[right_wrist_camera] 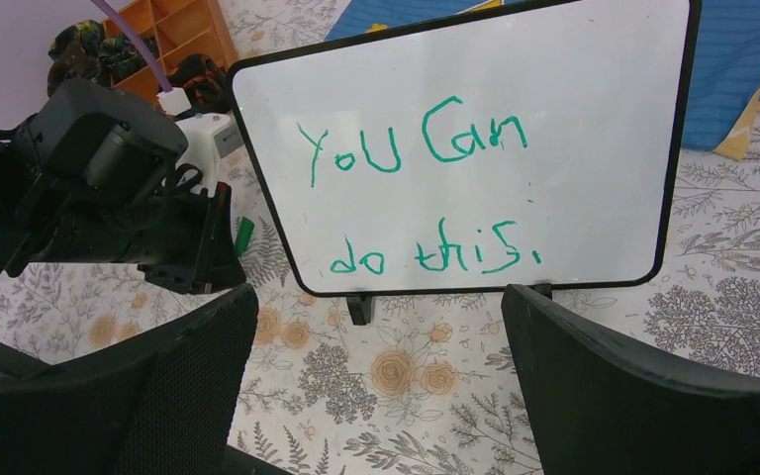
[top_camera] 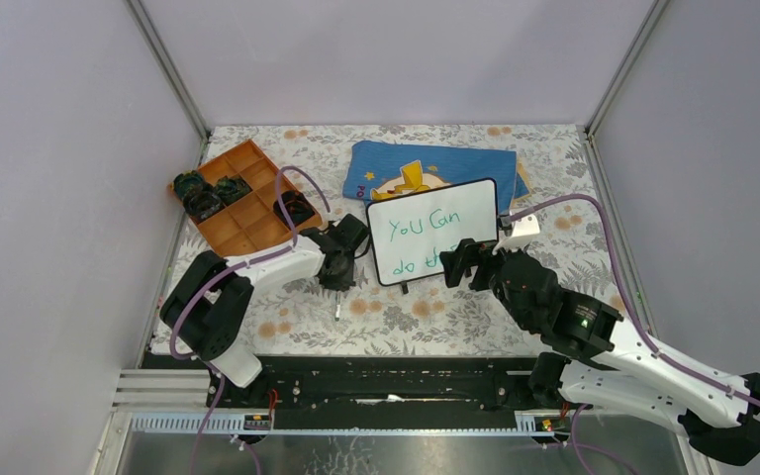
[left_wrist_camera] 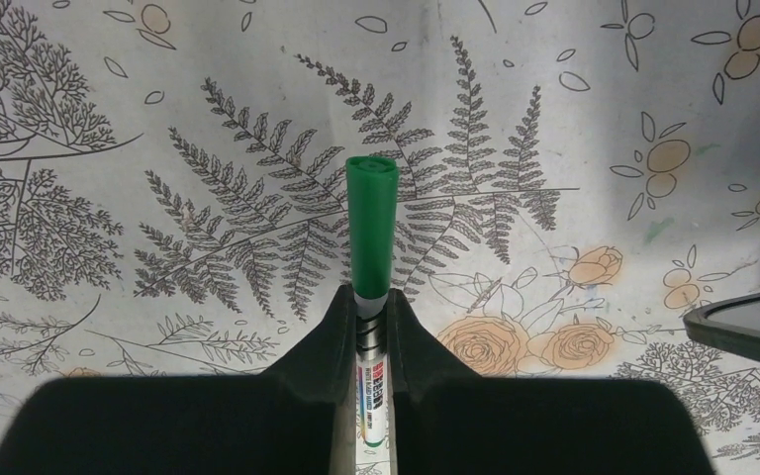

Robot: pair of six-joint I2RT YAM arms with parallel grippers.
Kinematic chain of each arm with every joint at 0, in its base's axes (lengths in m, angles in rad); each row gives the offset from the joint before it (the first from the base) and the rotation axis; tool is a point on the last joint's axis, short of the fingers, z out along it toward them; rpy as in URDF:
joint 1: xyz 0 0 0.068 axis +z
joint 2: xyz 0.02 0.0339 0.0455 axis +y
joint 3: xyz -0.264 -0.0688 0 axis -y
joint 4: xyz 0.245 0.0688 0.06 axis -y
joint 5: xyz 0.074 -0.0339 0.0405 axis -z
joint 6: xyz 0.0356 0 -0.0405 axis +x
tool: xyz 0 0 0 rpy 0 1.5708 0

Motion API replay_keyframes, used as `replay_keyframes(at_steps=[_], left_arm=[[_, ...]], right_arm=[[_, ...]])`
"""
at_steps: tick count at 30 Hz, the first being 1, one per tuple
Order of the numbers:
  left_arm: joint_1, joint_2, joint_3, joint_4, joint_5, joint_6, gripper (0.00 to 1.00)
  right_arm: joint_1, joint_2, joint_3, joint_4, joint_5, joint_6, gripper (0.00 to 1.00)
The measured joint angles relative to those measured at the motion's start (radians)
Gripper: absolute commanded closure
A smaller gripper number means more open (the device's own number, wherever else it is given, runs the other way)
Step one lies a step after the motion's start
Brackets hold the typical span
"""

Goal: Write a sentence on the whiteboard
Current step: Place the whiteboard marker at the center of the board.

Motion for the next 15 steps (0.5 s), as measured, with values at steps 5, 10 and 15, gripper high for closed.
replay_keyframes(at_steps=[5,10,15], left_arm=[[0.0,0.011,0.0,0.011,0.0,0.0,0.82],[0.0,0.012,0.0,0.015,0.0,0.0,0.79],[0.0,0.018,0.0,0.016,0.0,0.0,0.74]], right_arm=[[0.0,-0.013,-0.005,0.0,0.001,0.0,0.0],[0.0,-0.017,-0.011,-0.002,0.002,0.0,0.0],[0.0,-0.023,-0.013,-0.003,0.003,0.0,0.0]])
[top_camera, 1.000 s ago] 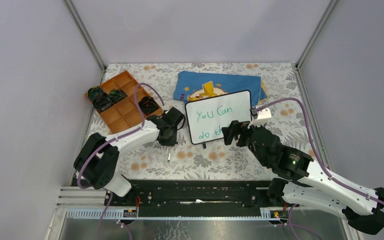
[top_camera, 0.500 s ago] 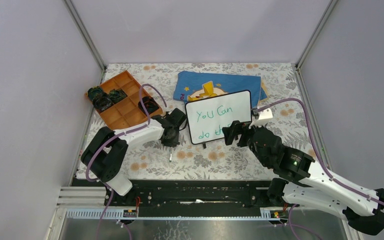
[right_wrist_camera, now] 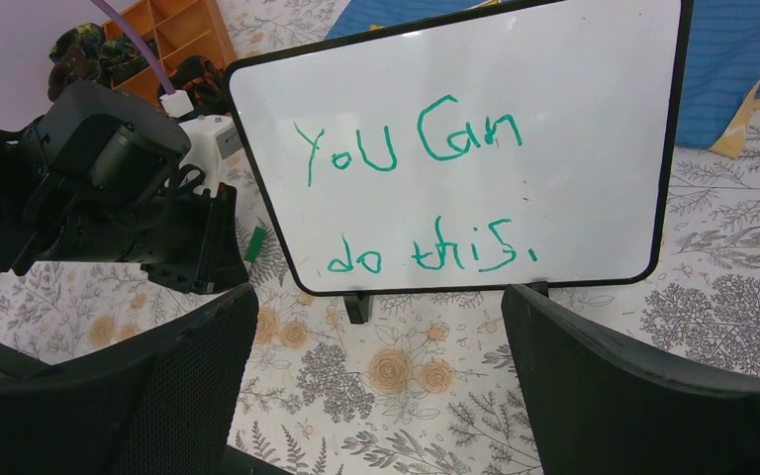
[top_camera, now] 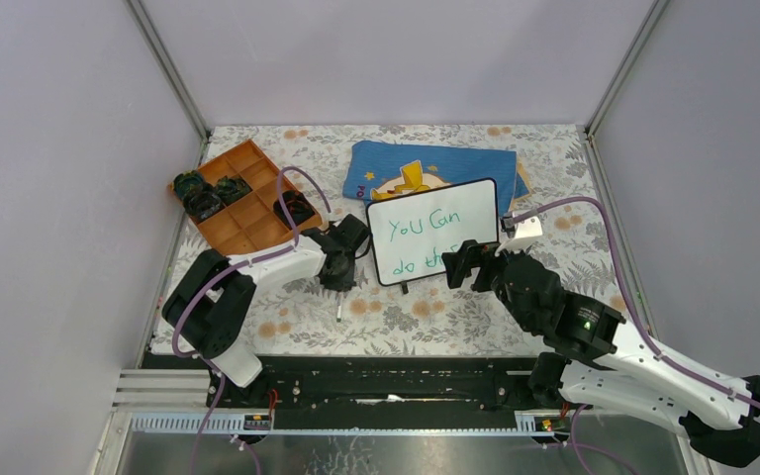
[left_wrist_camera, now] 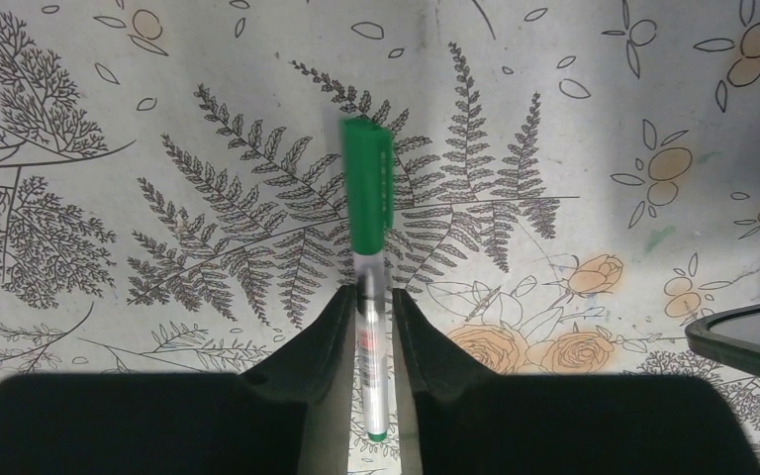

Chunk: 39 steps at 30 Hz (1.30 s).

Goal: Write a sentence on the whiteboard
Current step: Place the whiteboard marker at the center of the board.

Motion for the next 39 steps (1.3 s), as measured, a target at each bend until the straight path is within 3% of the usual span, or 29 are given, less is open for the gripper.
replay_keyframes(at_steps=[9,18,39], left_arm=[[0.0,0.001,-0.01,0.005,0.0,-0.001,0.65],[0.0,-0.013,-0.034,0.012,0.001,-0.005,0.64],[0.001,-0.019,-0.043,0.016,-0.008,-0.016,0.8]], right_arm=[[0.0,-0.013,-0.005,0.0,0.001,0.0,0.0],[0.0,-0.013,-0.005,0.0,0.001,0.0,0.0],[0.0,-0.023,-0.014,0.0,0.018,0.0,0.0]])
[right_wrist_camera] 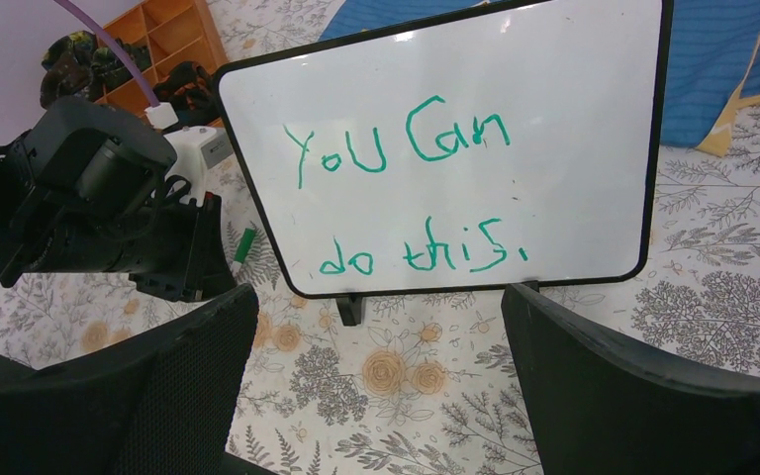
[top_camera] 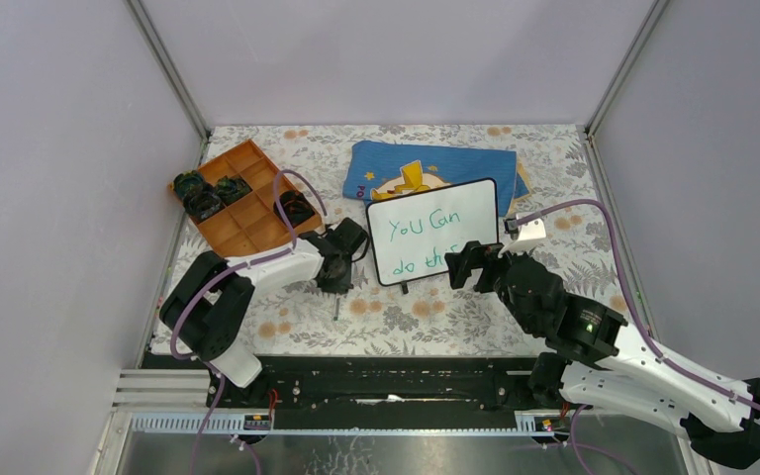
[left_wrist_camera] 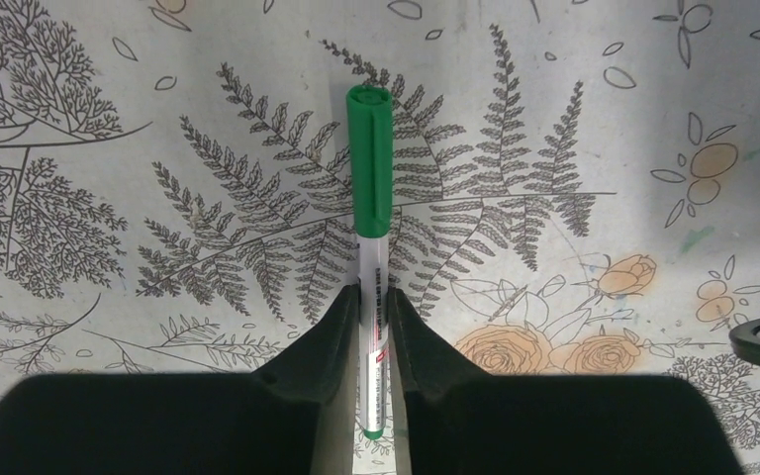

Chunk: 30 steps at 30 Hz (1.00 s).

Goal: Write a sentence on the whiteboard
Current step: Place the whiteboard marker at the center of the board.

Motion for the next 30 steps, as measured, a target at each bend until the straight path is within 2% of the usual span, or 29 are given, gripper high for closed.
replay_keyframes(at_steps=[10,30], left_arm=[[0.008,0.017,0.034,0.003,-0.011,-0.002,0.78],[0.008,-0.014,0.035,0.01,-0.002,0.001,0.49]], right_arm=[[0.0,-0.004,-0.009,0.0,0.002,0.0,0.0],[0.0,-0.008,-0.031,0.0,0.002,0.001,0.0]])
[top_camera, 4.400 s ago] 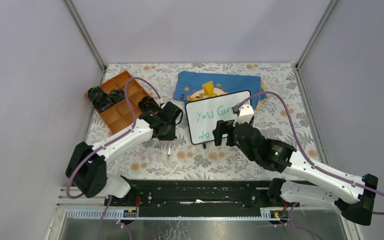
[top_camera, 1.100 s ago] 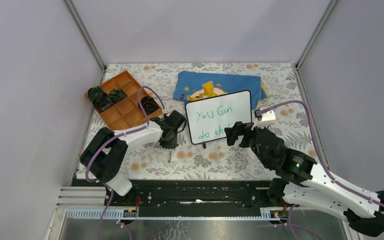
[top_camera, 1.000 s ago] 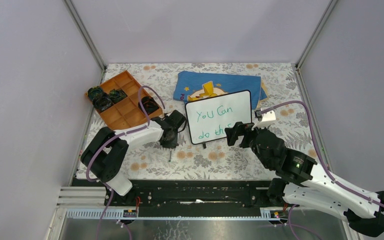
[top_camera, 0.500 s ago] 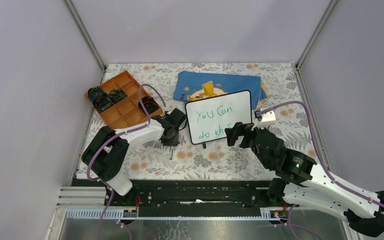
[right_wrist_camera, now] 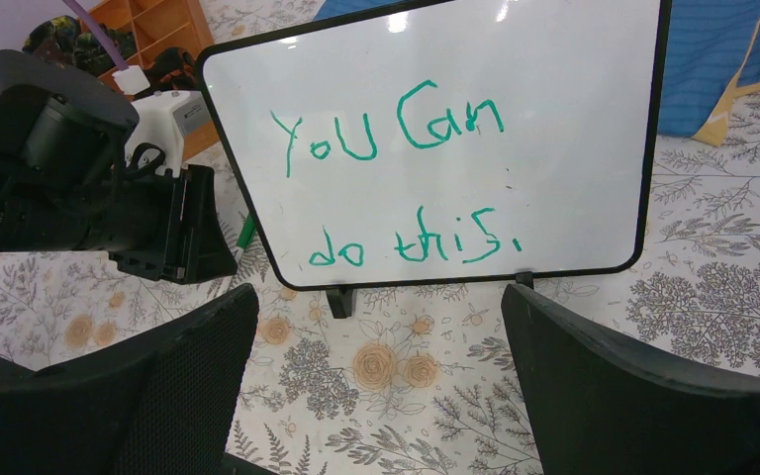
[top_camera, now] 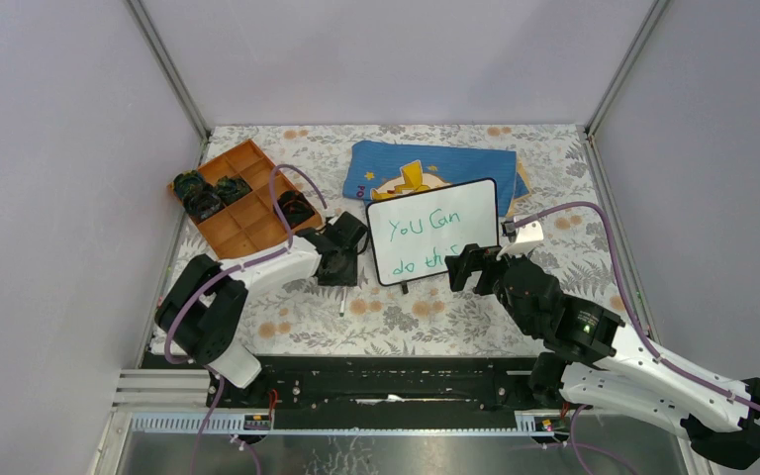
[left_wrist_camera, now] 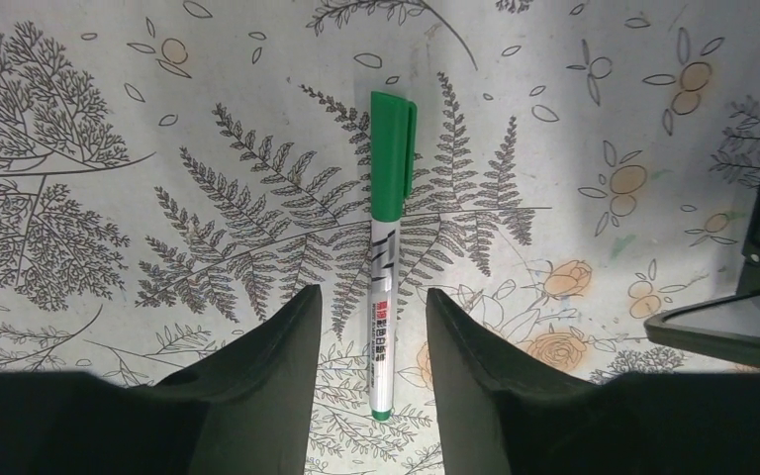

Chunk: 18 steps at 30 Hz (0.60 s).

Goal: Write a sentence on the whiteboard
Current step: Place the whiteboard marker at the center of the board, then reset both arms

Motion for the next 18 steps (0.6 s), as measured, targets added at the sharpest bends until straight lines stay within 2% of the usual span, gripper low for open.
replay_keyframes(at_steps=[7,12,18], left_arm=[[0.0,-0.058,0.0,-0.004,0.0,0.0,0.43],[0.0,-0.134,0.026,-0.027,0.006,0.007,0.25],[0.0,-0.26,0.109,-0.058,0.007,0.016,0.14]], right_arm=[[0.0,-0.001,0.0,0.0,0.0,0.0,0.0],[0.0,0.001,0.002,0.0,0.0,0.0,0.0],[0.0,0.021,0.04,-0.003,-0.004,-0.007,0.0]])
